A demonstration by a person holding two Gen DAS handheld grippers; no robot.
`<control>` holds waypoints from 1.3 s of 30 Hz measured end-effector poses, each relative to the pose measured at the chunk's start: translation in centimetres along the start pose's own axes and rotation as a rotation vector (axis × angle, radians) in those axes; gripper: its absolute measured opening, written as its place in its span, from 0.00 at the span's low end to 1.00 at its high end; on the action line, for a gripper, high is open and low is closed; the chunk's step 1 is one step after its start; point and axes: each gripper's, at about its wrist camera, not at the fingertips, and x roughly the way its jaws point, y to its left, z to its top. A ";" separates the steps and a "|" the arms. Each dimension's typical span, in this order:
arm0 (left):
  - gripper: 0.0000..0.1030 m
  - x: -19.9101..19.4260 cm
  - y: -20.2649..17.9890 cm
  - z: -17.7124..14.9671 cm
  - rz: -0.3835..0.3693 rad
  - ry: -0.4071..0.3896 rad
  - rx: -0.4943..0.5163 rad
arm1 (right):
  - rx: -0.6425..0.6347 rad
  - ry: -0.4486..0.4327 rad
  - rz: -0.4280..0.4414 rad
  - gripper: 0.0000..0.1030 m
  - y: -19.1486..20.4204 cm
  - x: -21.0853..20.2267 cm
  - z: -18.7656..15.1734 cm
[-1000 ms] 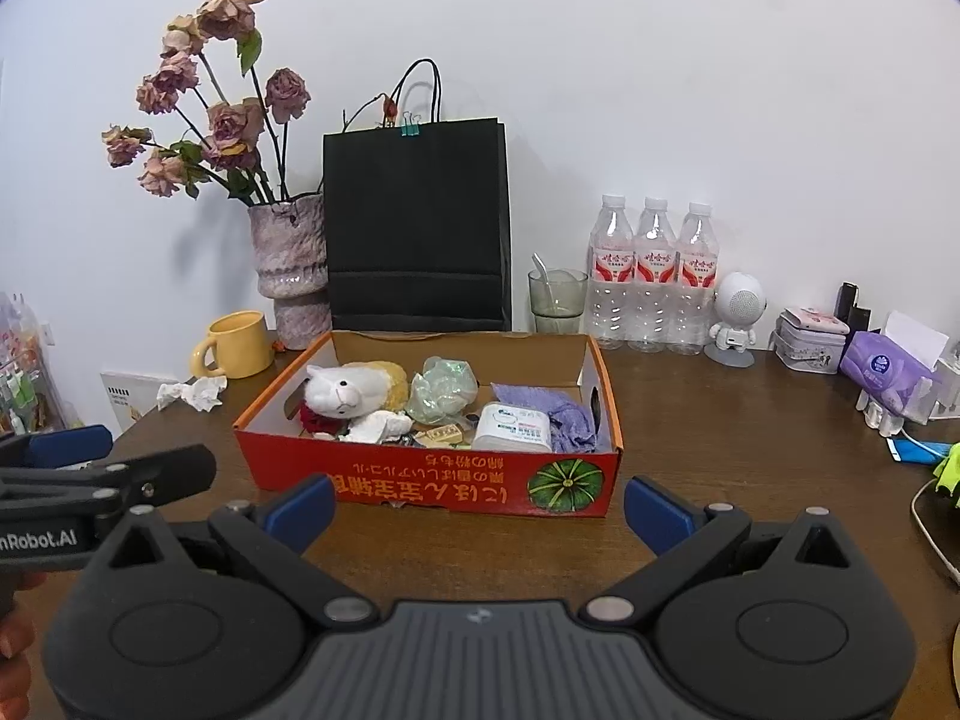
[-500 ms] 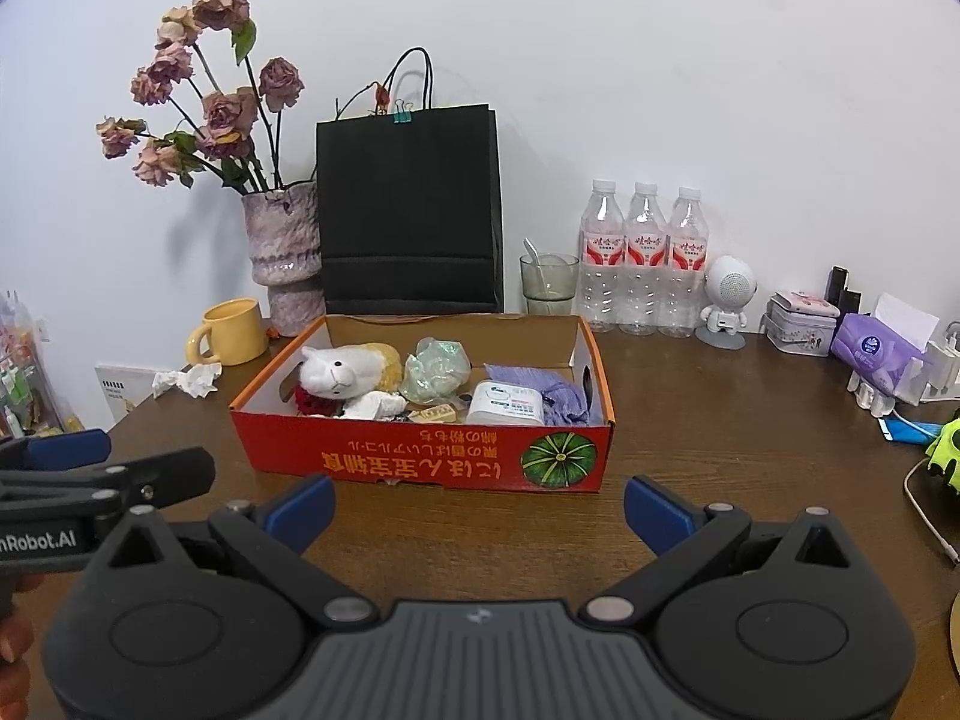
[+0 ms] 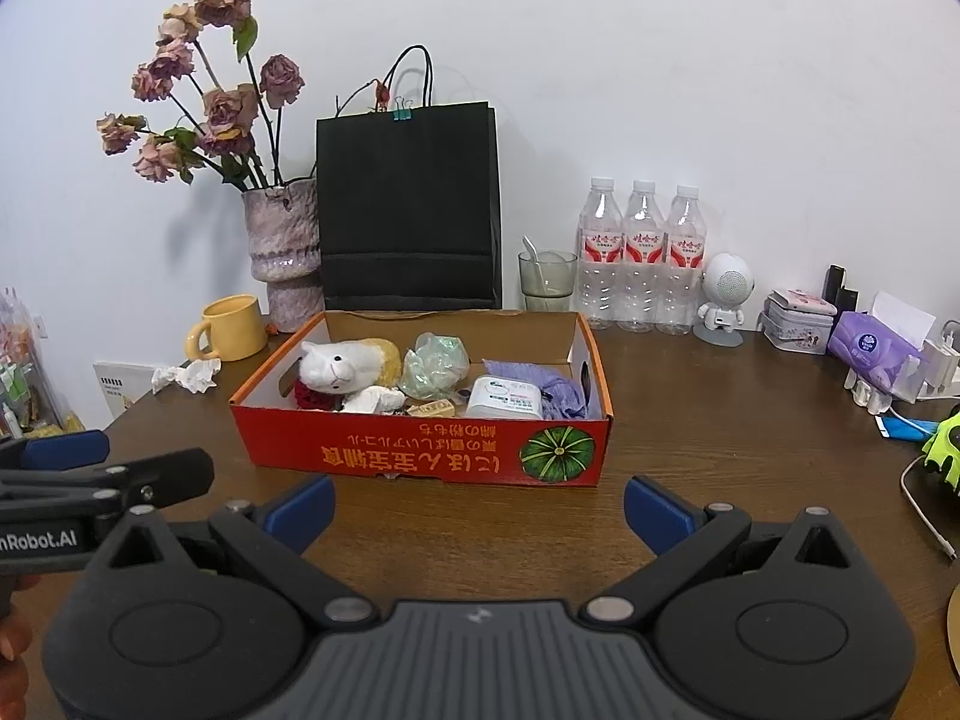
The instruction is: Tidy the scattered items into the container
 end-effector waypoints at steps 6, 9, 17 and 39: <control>1.00 0.0 0.0 -0.1 -0.002 0.004 -0.003 | 0.001 0.002 -0.007 1.00 0.0 -0.1 -0.2; 1.00 0.1 -0.1 -0.2 -0.002 0.004 -0.001 | 0.006 0.004 -0.006 1.00 -0.1 -0.1 -0.3; 1.00 0.1 -0.3 -0.3 -0.008 0.005 0.003 | 0.008 0.005 -0.007 1.00 -0.3 -0.1 -0.4; 1.00 0.1 -0.2 -0.4 0.022 0.010 0.004 | 0.008 0.009 -0.007 1.00 -0.1 -0.1 -0.6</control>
